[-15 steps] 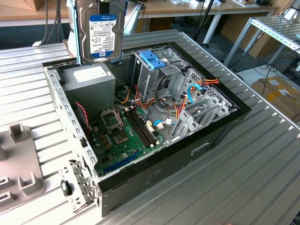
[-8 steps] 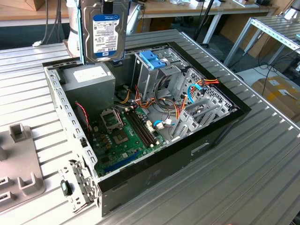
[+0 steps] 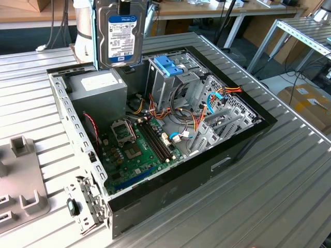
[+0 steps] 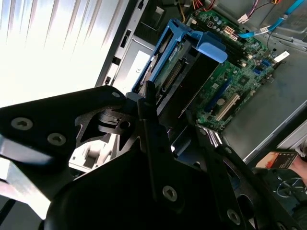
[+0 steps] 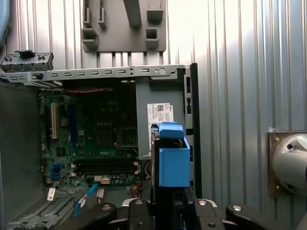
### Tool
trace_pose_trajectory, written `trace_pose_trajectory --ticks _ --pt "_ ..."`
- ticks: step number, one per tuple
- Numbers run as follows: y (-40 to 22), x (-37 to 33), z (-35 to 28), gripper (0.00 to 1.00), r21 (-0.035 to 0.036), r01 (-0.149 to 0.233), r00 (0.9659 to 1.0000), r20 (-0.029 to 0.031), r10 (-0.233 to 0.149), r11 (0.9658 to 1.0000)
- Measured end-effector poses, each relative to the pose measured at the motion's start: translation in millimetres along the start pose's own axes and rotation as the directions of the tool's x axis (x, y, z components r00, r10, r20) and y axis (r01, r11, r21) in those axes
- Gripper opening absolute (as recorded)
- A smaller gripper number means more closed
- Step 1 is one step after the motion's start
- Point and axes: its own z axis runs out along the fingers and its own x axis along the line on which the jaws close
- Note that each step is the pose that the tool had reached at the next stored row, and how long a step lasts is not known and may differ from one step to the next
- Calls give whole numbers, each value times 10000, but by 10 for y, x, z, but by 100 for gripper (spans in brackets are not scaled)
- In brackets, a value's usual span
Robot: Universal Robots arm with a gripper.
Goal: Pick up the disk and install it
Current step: 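Pick up the disk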
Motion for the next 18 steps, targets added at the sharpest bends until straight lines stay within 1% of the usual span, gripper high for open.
trace_pose_trajectory --ticks 6,11,18 --pt "-106 -4 1 35 0 0 10000 0 0 10000" --pt "-211 -9 1 35 0 0 10000 0 0 10000" --pt "-310 -13 1 35 0 0 10000 0 0 10000"
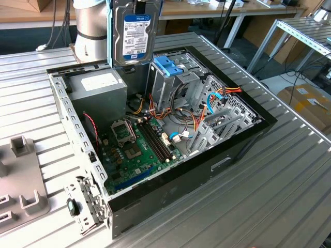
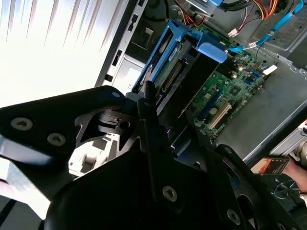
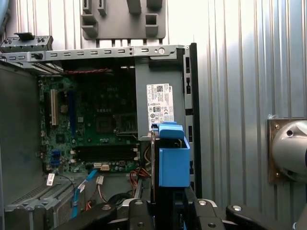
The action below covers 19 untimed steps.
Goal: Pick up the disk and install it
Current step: 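Pick up the disk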
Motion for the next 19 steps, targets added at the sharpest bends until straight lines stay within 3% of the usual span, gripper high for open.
trace_pose_trajectory --ticks 6,19 --pt "-170 -7 1 35 0 1 10000 0 -1 10000" --pt "-402 -17 2 35 0 0 10000 0 0 10000"
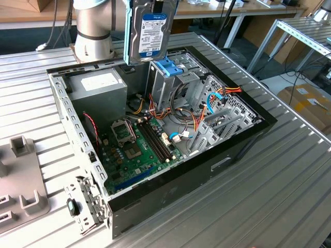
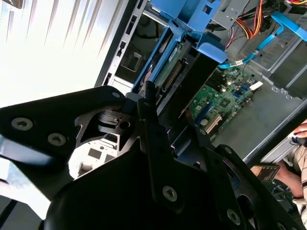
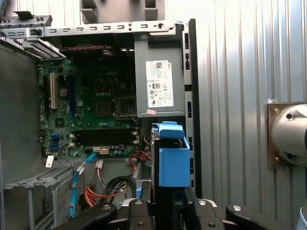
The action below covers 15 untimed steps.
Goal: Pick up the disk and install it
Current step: 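Pick up the disk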
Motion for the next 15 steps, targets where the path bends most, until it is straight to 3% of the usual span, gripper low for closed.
trace_pose_trajectory --ticks 15 --pt "-300 -12 1 35 0 0 10000 0 0 10000"
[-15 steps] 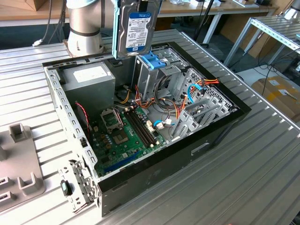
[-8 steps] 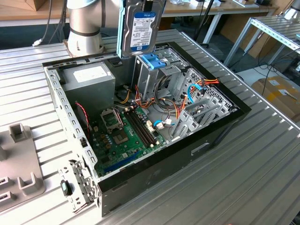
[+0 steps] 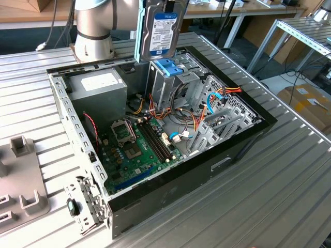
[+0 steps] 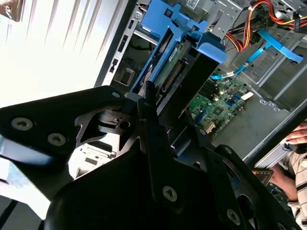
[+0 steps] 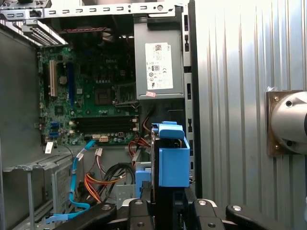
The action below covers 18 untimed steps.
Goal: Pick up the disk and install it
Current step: 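Pick up the disk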
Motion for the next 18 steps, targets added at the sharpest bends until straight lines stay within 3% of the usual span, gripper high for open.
trace_pose_trajectory --ticks 10,18 --pt "-183 -8 0 35 0 0 10000 -1 0 10000" --pt "-287 -12 1 35 0 0 10000 0 0 10000"
